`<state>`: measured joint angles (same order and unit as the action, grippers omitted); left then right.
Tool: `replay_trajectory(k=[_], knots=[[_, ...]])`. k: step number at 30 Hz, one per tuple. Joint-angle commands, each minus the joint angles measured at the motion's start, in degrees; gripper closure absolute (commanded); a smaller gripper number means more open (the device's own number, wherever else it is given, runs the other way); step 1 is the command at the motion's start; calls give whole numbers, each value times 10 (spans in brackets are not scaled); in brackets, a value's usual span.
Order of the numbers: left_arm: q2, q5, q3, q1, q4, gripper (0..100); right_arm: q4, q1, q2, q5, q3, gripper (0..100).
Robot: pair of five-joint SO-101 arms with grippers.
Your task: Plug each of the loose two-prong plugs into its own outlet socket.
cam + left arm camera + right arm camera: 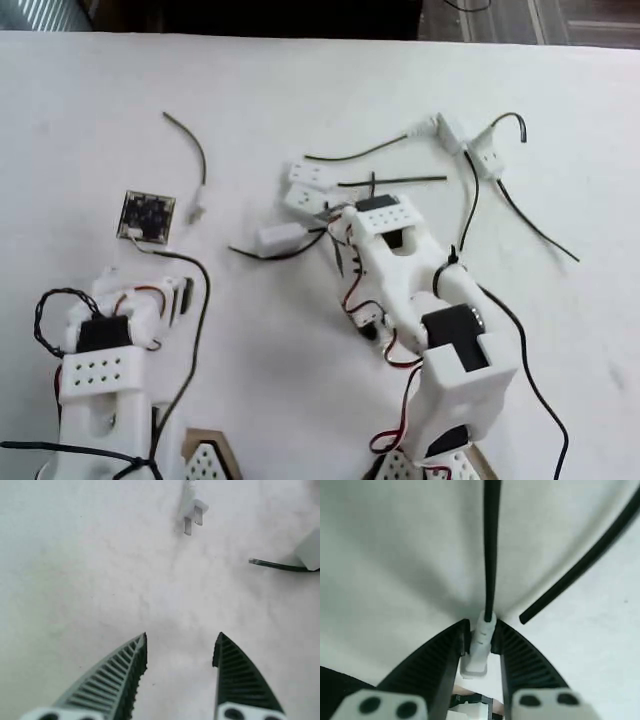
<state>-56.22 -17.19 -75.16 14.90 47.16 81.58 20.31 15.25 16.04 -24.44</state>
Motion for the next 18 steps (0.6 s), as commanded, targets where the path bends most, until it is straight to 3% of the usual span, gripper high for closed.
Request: replay_trajectory(k=[1,6,18], knots=[[-12,-4,4,0,-11,779,15,-4,0,-11,4,927],[-12,-4,4,0,-11,779,36,2,0,-32,14,885],[-12,-4,4,0,-11,779,46,-3,0,-35,16,918]])
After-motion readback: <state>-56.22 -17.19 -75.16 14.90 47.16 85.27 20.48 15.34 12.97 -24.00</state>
